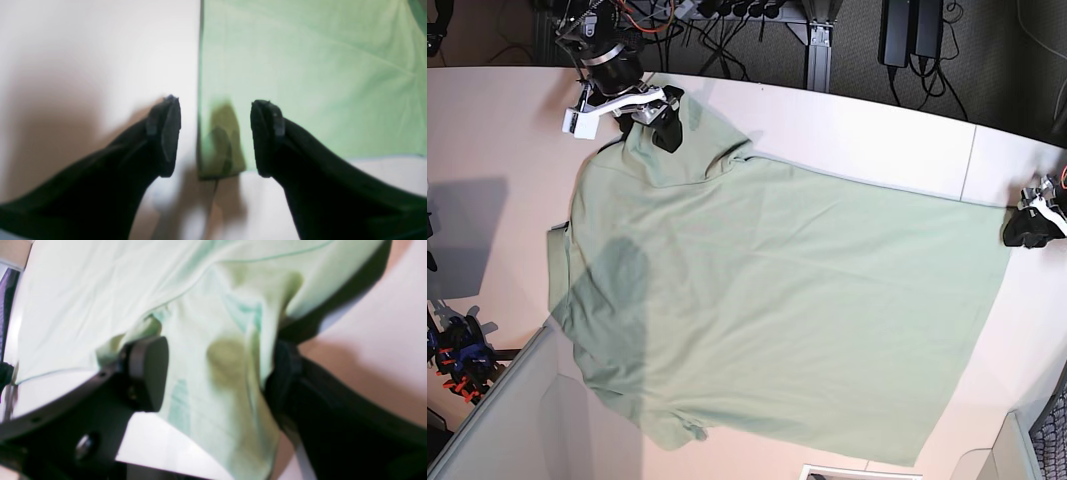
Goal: Fold the T-shirt properly
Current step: 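Lower both grippers and grasp the shirt's hem corners, then pull the grasped hem corners apart to straighten the shirt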
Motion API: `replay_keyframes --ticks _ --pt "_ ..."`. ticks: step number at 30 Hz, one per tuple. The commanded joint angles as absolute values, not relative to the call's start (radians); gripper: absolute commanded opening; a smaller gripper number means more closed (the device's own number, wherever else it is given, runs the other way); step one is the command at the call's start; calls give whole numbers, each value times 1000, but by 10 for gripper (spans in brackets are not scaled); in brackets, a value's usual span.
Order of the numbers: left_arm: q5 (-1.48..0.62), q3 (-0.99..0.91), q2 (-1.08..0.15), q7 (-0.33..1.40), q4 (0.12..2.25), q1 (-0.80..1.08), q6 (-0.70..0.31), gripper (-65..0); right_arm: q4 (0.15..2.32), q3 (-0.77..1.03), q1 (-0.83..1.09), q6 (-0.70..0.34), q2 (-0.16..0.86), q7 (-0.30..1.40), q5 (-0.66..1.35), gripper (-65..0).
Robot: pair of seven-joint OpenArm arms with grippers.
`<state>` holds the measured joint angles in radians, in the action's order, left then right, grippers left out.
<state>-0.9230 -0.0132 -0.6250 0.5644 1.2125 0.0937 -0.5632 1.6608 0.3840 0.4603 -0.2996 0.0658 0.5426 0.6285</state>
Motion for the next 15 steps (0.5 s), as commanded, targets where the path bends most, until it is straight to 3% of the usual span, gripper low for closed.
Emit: replay_keyframes --ticks 1,11,15 --pt "-884 7 -629 680 1214 107 -566 -272 1655 384 485 -266 64 630 587 -211" --pt "-953 67 -629 682 1235 139 -608 -282 1658 385 491 -266 64 630 579 -211" --pt "-955 67 -629 623 1235 138 -626 -411 1658 386 491 -266 63 629 579 -219"
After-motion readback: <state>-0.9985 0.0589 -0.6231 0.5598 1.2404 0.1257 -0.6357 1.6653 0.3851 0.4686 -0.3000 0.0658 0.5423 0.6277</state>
